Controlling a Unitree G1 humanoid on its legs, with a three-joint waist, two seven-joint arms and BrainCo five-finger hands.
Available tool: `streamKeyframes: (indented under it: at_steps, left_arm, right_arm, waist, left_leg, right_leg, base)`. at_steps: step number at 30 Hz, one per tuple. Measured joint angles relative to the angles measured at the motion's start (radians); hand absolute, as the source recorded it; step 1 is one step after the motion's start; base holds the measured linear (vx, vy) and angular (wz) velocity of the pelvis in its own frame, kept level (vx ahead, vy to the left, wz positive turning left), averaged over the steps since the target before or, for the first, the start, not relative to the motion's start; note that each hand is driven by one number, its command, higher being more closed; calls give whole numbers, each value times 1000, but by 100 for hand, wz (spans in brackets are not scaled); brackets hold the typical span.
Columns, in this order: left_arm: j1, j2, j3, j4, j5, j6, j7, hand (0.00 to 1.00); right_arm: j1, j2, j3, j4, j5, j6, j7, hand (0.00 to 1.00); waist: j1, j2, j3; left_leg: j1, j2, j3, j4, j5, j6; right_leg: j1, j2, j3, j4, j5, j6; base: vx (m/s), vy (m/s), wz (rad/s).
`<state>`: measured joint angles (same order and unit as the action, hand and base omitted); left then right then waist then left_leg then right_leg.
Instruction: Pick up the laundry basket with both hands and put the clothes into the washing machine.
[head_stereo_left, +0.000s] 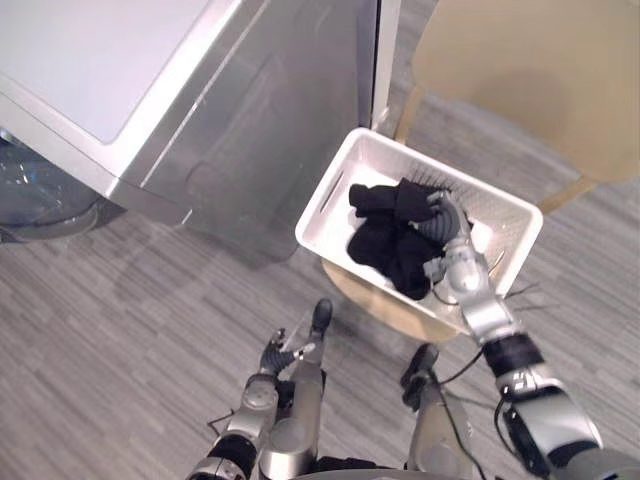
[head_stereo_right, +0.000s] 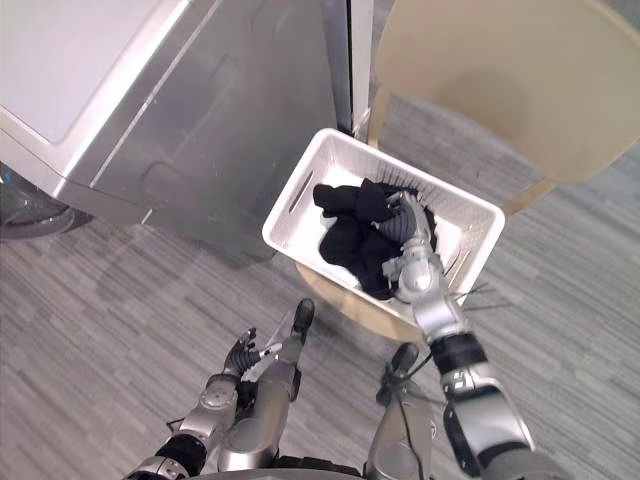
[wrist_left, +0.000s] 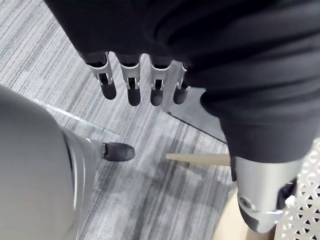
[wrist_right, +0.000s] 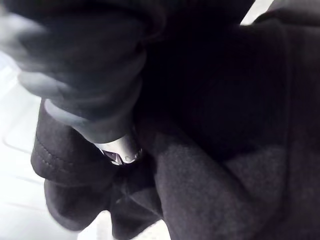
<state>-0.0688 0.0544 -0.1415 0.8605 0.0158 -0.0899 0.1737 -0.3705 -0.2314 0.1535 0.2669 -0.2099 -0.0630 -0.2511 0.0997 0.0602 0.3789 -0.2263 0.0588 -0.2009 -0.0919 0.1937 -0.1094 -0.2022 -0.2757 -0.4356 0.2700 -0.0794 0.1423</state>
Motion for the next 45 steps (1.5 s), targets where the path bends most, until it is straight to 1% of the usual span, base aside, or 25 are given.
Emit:
streamKeyframes:
  at_steps: [4, 6, 10, 13, 14, 15, 16, 17, 18, 19, 20, 22, 23, 24, 25, 26, 27, 29, 31, 33, 35, 36, 39, 40, 45]
  left_arm:
    - [52, 13, 31, 37, 36, 16, 0, 0]
    - [59, 25, 38, 55, 36, 19, 0, 0]
    - [77, 30, 63, 53, 37, 20, -2, 0]
    - [78, 31, 73, 48, 37, 15, -12, 0]
    - [75, 36, 90, 48, 37, 14, -18, 0]
    - [78, 43, 105, 28, 36, 14, -18, 0]
    - [85, 48, 107, 16, 36, 14, -17, 0]
    - [114, 57, 118, -26, 33, 14, -10, 0]
    - [126, 59, 118, -56, 35, 12, -4, 0]
    - [167, 33, 123, -128, 31, 3, 6, 0]
    - [180, 27, 122, -151, 30, -4, 5, 0]
    - [199, -5, 89, -245, 4, -3, 3, 0]
    - [212, -13, 75, -284, -9, -3, 2, 0]
    - [233, -18, 47, -363, -25, -7, 2, 0]
    - [223, -16, 11, -407, -25, -8, -1, 0]
    - [217, -19, 1, -436, -25, -9, -2, 0]
    - [221, -17, -15, -504, -25, -16, -5, 0]
    - [227, -7, -15, -578, -24, -32, -20, 0]
    - [229, 8, -13, -675, -22, -61, -20, 0]
    - [184, 15, -29, -741, -18, -102, -20, 0]
    - [154, 31, -76, -768, 0, -119, -21, 0]
    - [129, 54, -114, -777, 16, -126, -22, 0]
    - [75, 76, -182, -777, 61, -130, -19, 0]
    - [52, 75, -204, -778, 96, -130, -16, 0]
    - [-25, 74, -242, -779, 175, -130, 22, 0]
  right_arm:
    - [165, 105, 3, -197, 98, -52, 39, 100]
    - [184, 132, 15, -257, 163, -75, 61, 100]
    - [203, 149, 50, -328, 227, -117, 100, 100]
    - [265, 145, 32, -374, 248, -129, 102, 100]
    - [266, 148, 29, -385, 250, -130, 101, 100]
    - [269, 153, 28, -395, 252, -132, 100, 100]
    - [268, 157, 28, -395, 253, -133, 100, 100]
    - [253, 164, 49, -395, 256, -135, 102, 100]
    - [244, 164, 64, -395, 256, -142, 101, 100]
    - [216, 159, 85, -395, 258, -159, 102, 100]
    - [199, 156, 88, -395, 259, -166, 101, 100]
    - [179, 129, 84, -392, 271, -172, 99, 100]
    - [180, 118, 82, -389, 271, -172, 99, 100]
    - [182, 90, 75, -389, 275, -170, 98, 100]
    - [181, 67, 53, -387, 278, -167, 99, 100]
    - [175, 59, 41, -383, 278, -168, 100, 100]
    - [163, 57, 14, -365, 279, -167, 101, 100]
    - [164, 55, 2, -366, 281, -168, 107, 100]
    - [165, 47, 5, -365, 301, -168, 128, 100]
    - [172, 48, 7, -362, 331, -168, 160, 100]
    - [173, 52, 12, -362, 359, -168, 192, 100]
    - [174, 67, 26, -362, 371, -168, 212, 100]
    - [173, 97, 77, -363, 402, -168, 248, 100]
    - [173, 115, 130, -363, 427, -167, 269, 100]
    - [172, 166, 312, -361, 547, -165, 328, 100]
  waist:
    - [-14, -57, -114]
    - [-16, -75, -133]
    - [-33, -86, -142]
    - [-36, -84, -148]
    - [-40, -83, -147]
    - [-41, -100, -149]
    - [-36, -108, -152]
    - [-16, -117, -155]
    - [-6, -104, -159]
    - [34, -91, -166]
    - [37, -82, -162]
    - [12, -25, -152]
    - [14, -15, -151]
    - [11, 4, -148]
    - [-6, 5, -146]
    - [-8, -1, -143]
    - [-16, -26, -138]
    - [-29, -29, -143]
    - [-32, -12, -154]
    - [-34, 1, -161]
    - [-43, 7, -172]
    - [-61, -11, -191]
    - [-59, -32, -213]
    - [-58, -32, -215]
    - [-60, -33, -269]
  left_leg:
    - [88, 6, 54, 0, -43, 4]
    - [123, 16, 100, 0, -55, 1]
    - [149, 23, 145, 24, -81, 1]
    - [66, 11, 83, 160, -127, 8]
    - [21, 20, 55, 188, -129, 11]
    - [2, -1, 8, 205, -112, 4]
    - [-6, -10, -8, 214, -109, -1]
    - [-27, -29, -34, 243, -104, -9]
    - [-40, -29, -41, 247, -99, -17]
    - [-68, -7, -40, 241, -96, -16]
    - [-87, 3, -44, 243, -82, -24]
    - [-122, 47, -120, 202, -17, -12]
    - [-121, 53, -131, 179, -1, 10]
    - [-118, 89, -97, 108, -29, 101]
    - [-118, 100, -6, 57, -184, 218]
    - [-125, 93, 31, 65, -193, 185]
    - [-130, 52, 109, 174, -147, 130]
    - [-113, 9, 167, 323, -148, 120]
    - [-43, 26, 206, 434, -211, 97]
    - [46, 47, 239, 406, -274, 79]
    - [91, 42, 241, 296, -274, 63]
    - [103, 20, 227, 216, -231, 42]
    - [132, -13, 208, 130, -175, 59]
    - [170, -29, 206, 94, -155, 68]
    - [213, -45, 208, 30, -126, 73]
  right_leg:
    - [78, 18, 44, -71, 18, 10]
    - [94, 34, 88, -101, 37, 5]
    - [92, 40, 141, -80, 45, 3]
    - [98, 37, 174, -43, 31, 33]
    - [76, 45, 243, 51, -36, 57]
    - [41, 48, 322, 291, -142, 44]
    - [42, 55, 345, 353, -166, 53]
    - [52, 71, 375, 365, -205, 52]
    - [68, 88, 381, 327, -221, 51]
    - [100, 115, 369, 212, -268, 9]
    - [104, 125, 360, 192, -293, -13]
    - [70, 193, 316, 219, -280, -53]
    - [65, 209, 302, 219, -277, -63]
    - [68, 230, 257, 203, -260, -89]
    - [82, 205, 187, 158, -225, -115]
    - [81, 186, 159, 149, -217, -125]
    - [74, 134, 131, 136, -191, -131]
    - [71, 94, 102, 92, -141, -126]
    - [53, 94, 90, 51, -92, -119]
    - [57, 88, 69, 20, -64, -113]
    - [71, 88, 47, -2, -45, -90]
    - [73, 78, 35, -30, -33, -79]
    - [102, 71, 26, -90, 24, -62]
    - [138, 63, 24, -118, 42, -42]
    - [173, 61, 27, -177, 76, -30]
  base:
    - [65, -24, -34]
    - [18, -18, -63]
    - [-41, -4, -39]
    - [-102, 6, 60]
    - [-63, -62, 109]
    - [-42, -111, 121]
    - [-79, -264, 117]
    - [-143, -244, 67]
    - [-248, -253, 25]
    - [-269, -164, -10]
    - [-217, -127, -6]
    - [-275, -179, 65]
    - [-401, -246, 92]
    - [-318, -202, 121]
    - [-308, -165, 136]
    - [-283, -84, 139]
    - [-270, -41, 84]
    - [-290, -36, 69]
    - [-211, 62, 33]
    - [-168, 119, 33]
    - [-123, 154, 43]
    - [-87, 163, 58]
    - [-10, 142, 36]
    - [11, 118, 21]
    - [43, 57, 1]
